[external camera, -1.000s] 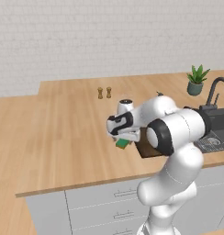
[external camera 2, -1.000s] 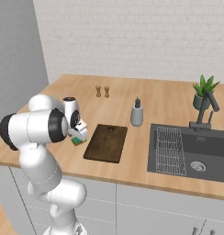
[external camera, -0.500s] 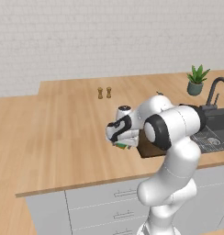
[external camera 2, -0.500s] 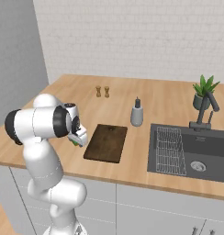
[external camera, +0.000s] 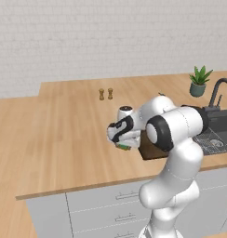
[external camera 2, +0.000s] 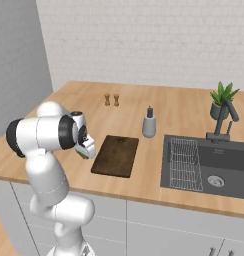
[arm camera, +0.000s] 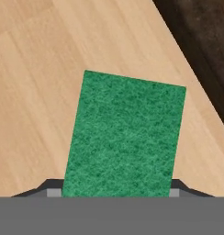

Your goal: Pick up the sponge from the counter and clean the cutting board by briefly scrubbing or pressing down on the cutting board. Once finished, release the sponge.

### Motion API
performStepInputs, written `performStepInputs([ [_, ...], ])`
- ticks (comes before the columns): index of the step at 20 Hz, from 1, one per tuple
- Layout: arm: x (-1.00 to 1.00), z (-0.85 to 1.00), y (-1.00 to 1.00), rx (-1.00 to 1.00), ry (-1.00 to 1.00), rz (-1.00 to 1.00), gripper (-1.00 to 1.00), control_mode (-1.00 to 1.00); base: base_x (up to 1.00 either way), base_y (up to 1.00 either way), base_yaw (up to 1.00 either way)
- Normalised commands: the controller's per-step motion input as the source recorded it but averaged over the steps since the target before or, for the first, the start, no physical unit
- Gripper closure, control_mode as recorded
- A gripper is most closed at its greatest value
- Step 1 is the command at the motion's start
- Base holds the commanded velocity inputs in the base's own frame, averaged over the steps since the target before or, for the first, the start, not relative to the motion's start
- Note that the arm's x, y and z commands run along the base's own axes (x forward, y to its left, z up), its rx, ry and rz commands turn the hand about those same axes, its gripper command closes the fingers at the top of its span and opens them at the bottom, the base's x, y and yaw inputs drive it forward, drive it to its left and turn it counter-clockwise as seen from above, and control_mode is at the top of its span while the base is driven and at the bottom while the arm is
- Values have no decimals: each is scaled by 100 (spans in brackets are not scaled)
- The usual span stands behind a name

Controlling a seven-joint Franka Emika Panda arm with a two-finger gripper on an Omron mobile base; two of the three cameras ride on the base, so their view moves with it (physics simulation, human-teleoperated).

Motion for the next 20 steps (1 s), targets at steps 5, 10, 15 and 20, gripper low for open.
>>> performStepInputs([
  [5, -48, 46, -42, 7, -15, 0, 100, -100, 0, 0, 0],
  [10, -53, -11, -66, -1, 1, 0, 100, -100, 0, 0, 0],
  [15, -29, -23, -60, -3, 1, 0, 100, -100, 0, 0, 0],
  [20, -19, -67, -54, -11, 3, 0, 100, -100, 0, 0, 0],
])
